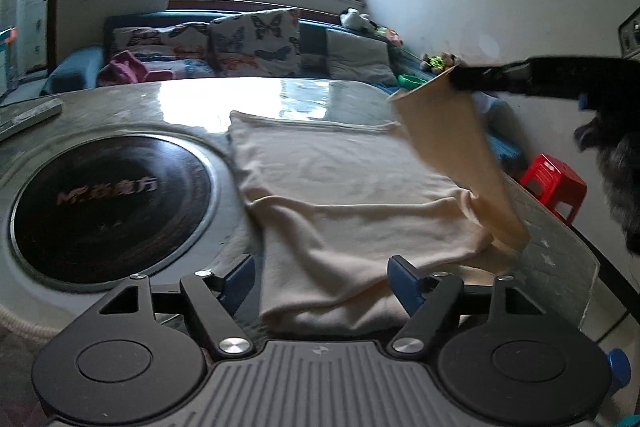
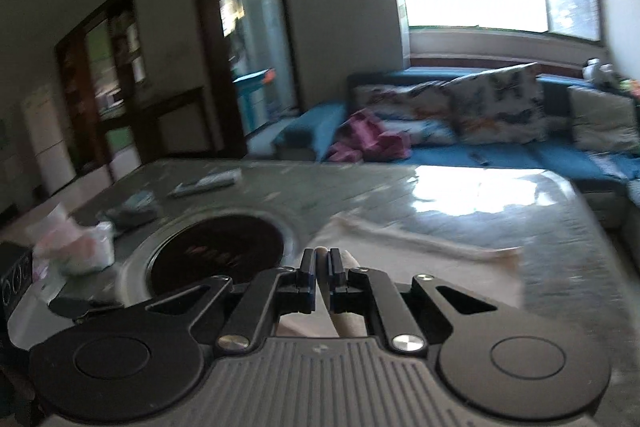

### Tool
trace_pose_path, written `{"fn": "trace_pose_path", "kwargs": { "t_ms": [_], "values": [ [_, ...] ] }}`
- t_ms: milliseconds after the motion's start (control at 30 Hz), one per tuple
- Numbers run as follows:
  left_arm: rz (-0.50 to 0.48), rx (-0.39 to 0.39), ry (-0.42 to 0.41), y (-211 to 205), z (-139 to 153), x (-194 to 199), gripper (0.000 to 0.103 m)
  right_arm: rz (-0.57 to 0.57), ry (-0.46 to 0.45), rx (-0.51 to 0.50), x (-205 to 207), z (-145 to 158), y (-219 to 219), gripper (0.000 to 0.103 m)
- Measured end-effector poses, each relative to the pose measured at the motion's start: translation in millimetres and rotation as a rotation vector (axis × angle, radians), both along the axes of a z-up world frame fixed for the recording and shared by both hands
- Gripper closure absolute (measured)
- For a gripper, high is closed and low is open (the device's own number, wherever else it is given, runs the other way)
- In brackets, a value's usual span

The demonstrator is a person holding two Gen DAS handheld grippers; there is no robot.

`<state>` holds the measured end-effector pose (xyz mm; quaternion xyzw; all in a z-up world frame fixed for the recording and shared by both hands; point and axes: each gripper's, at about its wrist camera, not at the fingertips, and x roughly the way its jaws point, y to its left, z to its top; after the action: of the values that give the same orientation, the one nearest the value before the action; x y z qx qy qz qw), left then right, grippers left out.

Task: Fold clothes
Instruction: 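Grasp the other sleeve with the right gripper and fold it across the body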

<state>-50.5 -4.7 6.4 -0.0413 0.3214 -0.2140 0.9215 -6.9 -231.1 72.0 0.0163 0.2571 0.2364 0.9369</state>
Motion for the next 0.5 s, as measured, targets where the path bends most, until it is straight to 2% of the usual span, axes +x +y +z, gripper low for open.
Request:
{"fn": "trace_pose_path", "kwargs": {
  "t_ms": [167,233,400,500],
  "values": [
    [0.022,-0.012,0.018,7.5,-3.8,-2.7,0.025,0.110,0.058,0.004,10.1,-13.2,41.9,0.097],
    [0.028,-0.015,0.021,8.5,-4.7,-3.4,0.024,0.114,0.063,0.031,9.6,-12.2,40.9,0.088],
    [0.035,-0.015,0.008,3.4,-0.8,-2.5,0.023,0.066,0.055,0.013,1.4,-10.5,15.8,0.086],
    [0.023,-0.016,-0.021,-2.3,4.8,-2.5,0.025,0.001,0.084,-0.054,-5.2,-23.0,-12.0,0.086]
  ]
}}
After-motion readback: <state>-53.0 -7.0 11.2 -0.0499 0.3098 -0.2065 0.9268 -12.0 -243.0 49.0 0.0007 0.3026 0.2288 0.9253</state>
